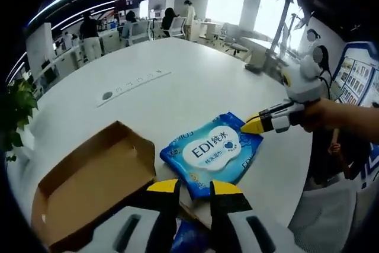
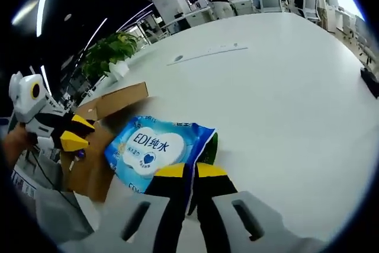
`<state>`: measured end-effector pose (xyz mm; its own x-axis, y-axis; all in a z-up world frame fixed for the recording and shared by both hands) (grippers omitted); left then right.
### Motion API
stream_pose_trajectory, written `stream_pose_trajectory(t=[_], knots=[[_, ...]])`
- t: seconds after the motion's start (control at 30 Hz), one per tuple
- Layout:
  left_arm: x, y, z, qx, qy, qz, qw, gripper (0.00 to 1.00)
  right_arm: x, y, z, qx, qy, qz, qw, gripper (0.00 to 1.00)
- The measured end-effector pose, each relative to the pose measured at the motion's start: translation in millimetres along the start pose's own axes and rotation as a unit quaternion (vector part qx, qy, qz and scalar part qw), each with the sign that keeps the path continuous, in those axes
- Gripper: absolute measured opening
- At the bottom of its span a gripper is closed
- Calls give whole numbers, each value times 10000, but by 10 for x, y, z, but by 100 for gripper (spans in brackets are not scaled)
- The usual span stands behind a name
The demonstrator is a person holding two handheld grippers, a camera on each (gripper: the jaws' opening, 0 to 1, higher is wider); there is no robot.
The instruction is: Operate the shoe box by opening the lid, removing the specified soft item, and placing it in the target area until the item is outside and the box remains undamaged.
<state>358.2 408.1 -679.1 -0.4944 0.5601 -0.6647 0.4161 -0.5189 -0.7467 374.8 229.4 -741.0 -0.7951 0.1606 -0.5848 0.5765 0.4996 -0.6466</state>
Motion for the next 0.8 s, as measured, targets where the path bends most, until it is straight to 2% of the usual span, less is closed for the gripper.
stream_pose_trajectory(t=[0.37, 0.8], knots=[[106, -253, -127, -129, -276, 185, 9994, 23, -75, 37, 17, 43, -315, -123, 9994, 3], [235, -526, -335, -413, -445, 347, 9976, 26, -57, -20, -49, 56, -215, -204, 9995, 1]])
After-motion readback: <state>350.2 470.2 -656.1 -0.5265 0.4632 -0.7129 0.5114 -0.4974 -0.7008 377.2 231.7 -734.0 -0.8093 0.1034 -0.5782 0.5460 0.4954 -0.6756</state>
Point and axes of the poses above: the point that each gripper's makers call its tool centre point, and the gripper's own axes: y roughly forward along the fingers, z roughly to its right, x roughly out of its underside, the point moved 2 cm from there along -y, roughly backward along the fingers, and after that the axes turned 9 degrees about y, right-handed, at the moved point
